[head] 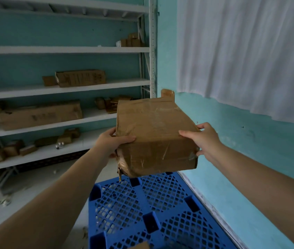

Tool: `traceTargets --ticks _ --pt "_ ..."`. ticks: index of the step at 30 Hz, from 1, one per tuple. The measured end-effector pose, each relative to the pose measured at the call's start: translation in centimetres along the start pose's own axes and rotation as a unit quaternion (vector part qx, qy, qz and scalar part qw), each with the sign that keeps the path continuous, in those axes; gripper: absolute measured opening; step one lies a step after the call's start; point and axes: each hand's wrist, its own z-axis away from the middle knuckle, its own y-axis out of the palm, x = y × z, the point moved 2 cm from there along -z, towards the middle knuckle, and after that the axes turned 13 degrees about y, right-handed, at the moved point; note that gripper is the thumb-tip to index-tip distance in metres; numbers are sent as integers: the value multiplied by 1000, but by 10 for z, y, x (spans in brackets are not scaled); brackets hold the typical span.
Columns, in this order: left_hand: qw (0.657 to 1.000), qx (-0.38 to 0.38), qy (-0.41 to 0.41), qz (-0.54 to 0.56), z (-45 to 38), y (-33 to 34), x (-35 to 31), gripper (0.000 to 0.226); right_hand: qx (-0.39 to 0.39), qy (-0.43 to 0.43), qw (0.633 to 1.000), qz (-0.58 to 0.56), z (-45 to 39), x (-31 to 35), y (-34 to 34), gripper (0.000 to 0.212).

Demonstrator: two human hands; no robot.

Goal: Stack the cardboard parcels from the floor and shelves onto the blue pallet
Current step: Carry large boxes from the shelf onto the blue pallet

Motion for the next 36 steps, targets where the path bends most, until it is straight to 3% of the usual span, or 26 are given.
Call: traceTargets --ticks 8,19,26,31,36 --pt "996 -64 -11 -64 -15 47 -7 89 70 -60 995 30 -57 9 -34 57" --pt "992 -124 -34 -3 -3 142 23 79 124 -79 988 46 -132 -33 -82 58" --pt "992 -112 -57 -9 -14 177 110 81 114 -42 988 92 -177 -114 -76 63" --pt "991 -86 -99 -18 -14 200 217 90 115 -9 986 120 -200 -213 -67 65" --pt "988 -86 -127 21 5 226 316 84 130 17 982 134 -214 -321 -51 55"
